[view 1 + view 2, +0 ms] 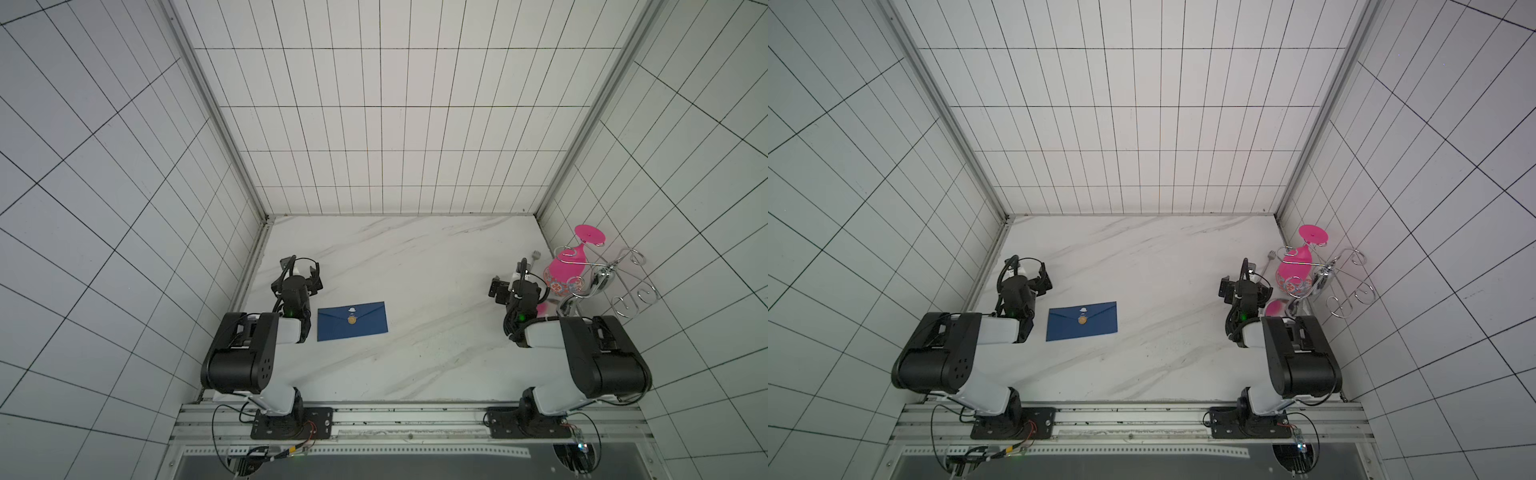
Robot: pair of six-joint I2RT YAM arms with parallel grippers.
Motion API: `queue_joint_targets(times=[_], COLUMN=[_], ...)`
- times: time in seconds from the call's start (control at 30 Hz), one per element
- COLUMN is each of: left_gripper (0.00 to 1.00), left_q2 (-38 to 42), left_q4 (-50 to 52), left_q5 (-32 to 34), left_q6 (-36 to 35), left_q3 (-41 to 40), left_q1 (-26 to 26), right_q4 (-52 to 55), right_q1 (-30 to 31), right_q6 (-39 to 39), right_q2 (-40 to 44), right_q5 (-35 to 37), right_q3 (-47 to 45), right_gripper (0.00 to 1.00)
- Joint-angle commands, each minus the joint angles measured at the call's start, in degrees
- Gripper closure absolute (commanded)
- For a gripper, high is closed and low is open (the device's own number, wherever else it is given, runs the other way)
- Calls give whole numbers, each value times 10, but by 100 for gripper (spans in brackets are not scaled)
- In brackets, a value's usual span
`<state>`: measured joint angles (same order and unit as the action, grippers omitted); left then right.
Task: Open the envelope
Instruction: Move the envelope to the center of the board.
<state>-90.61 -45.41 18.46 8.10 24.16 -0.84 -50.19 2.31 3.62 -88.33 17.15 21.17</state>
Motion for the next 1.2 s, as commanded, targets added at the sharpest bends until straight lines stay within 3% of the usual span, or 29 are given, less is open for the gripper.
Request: queue_joint_targets(times=[0.0, 0.73, 0.93, 0.97, 1.0, 1.07, 1.17], left_gripper=[1, 1, 1, 1, 1, 1, 1], left_q2=[10, 8, 25, 38, 62, 125, 186], left_q4=[-13, -6, -43, -73, -49, 80, 331], left_q5=[13, 12, 43, 57, 97, 147, 115], left_q6=[-9, -6, -23, -46, -66, -94, 23], left_q3=[5, 8, -11, -20, -17, 34, 142], left_q1=[-7, -6, -24, -32, -58, -118, -148], right_q4=[-8, -11, -116, -111, -74, 120, 396], right_q1=[2, 3, 42, 74, 103, 150, 148], right_q6=[-5, -7, -45, -69, -94, -111, 17], right_q2=[-1, 1, 33, 59, 94, 186, 260], right_q5=[0, 2, 45, 98, 134, 140, 65], right_q3=[15, 14, -46, -49, -40, 19, 136], right_gripper=[2, 2, 2, 1, 2, 2, 1])
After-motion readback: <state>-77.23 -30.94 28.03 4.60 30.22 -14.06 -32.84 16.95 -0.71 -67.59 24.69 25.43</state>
